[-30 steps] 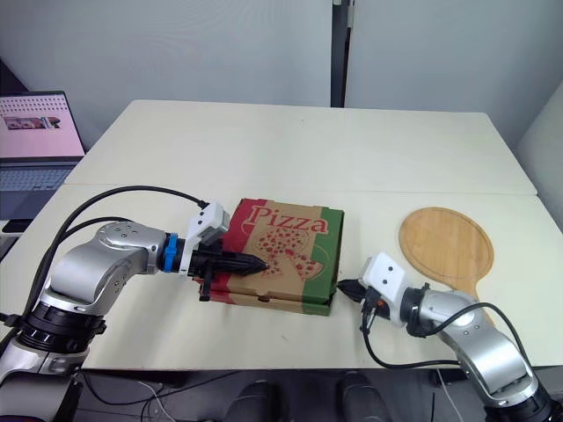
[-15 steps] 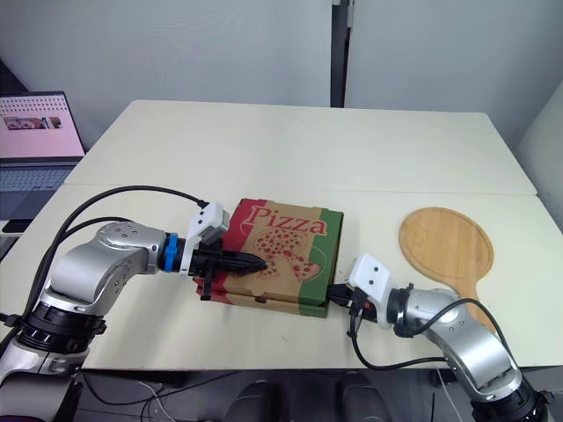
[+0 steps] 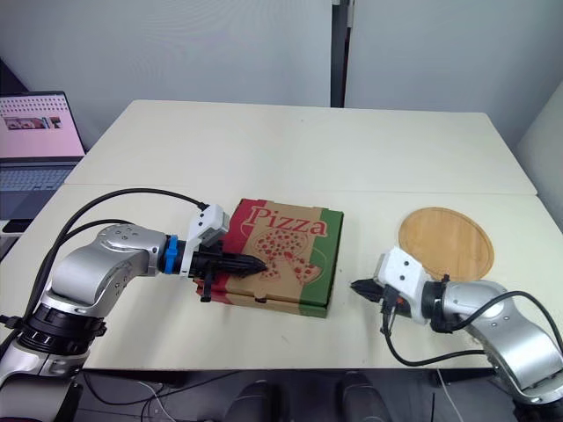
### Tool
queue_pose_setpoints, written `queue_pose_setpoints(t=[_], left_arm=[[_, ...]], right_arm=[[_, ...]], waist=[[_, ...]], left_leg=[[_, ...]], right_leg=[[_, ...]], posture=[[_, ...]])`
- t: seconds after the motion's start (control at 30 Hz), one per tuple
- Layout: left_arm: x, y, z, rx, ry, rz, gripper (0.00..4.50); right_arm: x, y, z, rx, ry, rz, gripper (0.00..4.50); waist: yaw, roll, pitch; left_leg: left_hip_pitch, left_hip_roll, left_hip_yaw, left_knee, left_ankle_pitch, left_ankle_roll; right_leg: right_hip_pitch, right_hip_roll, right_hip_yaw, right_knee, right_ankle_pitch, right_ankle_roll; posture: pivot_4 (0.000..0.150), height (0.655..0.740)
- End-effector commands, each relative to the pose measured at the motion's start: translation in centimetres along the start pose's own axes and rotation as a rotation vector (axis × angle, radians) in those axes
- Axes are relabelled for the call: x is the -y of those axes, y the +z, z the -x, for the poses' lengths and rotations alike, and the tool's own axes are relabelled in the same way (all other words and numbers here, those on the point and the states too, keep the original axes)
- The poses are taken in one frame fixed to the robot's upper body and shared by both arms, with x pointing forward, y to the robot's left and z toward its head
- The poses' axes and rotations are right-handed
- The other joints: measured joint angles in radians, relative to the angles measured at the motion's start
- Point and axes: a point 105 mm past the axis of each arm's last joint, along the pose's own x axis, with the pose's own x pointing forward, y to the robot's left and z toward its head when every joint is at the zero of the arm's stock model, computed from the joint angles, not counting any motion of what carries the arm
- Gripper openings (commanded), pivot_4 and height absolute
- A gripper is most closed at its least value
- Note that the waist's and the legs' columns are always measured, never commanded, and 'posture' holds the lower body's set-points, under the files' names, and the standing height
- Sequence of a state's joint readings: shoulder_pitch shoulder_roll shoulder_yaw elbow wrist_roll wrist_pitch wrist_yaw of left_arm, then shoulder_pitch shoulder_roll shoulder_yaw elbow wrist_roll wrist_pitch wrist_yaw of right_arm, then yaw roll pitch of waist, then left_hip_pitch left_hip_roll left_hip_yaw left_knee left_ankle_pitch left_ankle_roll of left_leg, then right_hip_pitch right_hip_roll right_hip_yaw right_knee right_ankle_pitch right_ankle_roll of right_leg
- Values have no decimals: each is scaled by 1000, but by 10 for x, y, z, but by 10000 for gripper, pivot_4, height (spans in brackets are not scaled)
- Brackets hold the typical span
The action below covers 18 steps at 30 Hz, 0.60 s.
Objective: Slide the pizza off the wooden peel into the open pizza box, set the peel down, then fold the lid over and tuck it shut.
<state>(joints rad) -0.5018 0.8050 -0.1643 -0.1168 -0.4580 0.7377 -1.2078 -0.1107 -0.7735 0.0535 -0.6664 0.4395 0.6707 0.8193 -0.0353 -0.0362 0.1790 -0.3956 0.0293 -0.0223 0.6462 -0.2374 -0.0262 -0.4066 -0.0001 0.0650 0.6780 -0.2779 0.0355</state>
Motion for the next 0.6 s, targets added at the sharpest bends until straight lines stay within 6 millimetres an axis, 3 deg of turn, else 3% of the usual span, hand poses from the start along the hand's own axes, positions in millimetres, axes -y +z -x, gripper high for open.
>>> queue_pose_setpoints(t=[0.03,0.27,0.4,0.5,0.6], left_arm=[[1,3,4,1,12,-17,0],[-1,15,23,51,49,-45,0],[-17,19,61,29,145,-81,0],[-37,11,97,-73,260,-137,0],[-43,-4,115,-203,287,-210,0]], right_arm=[[-11,17,-14,68,44,39,250],[-23,8,-43,51,119,90,250],[-26,8,-47,56,138,105,250],[-26,10,-49,63,143,115,250],[-25,10,-49,60,148,126,250]], waist=[[0,0,0],[1,0,0],[0,0,0],[0,0,0],[1,0,0]], left_leg=[[0,0,0,0,0,0],[-1,0,0,0,0,0],[-1,0,0,0,0,0],[-1,0,0,0,0,0],[-1,0,0,0,0,0]], right_leg=[[0,0,0,0,0,0],[0,0,0,0,0,0],[-1,0,-1,0,0,0],[-1,0,-1,0,-1,-1],[-2,0,-1,0,-1,-2]], posture=[[1500,7344],[1500,7344],[1500,7344],[1500,7344],[1500,7344]])
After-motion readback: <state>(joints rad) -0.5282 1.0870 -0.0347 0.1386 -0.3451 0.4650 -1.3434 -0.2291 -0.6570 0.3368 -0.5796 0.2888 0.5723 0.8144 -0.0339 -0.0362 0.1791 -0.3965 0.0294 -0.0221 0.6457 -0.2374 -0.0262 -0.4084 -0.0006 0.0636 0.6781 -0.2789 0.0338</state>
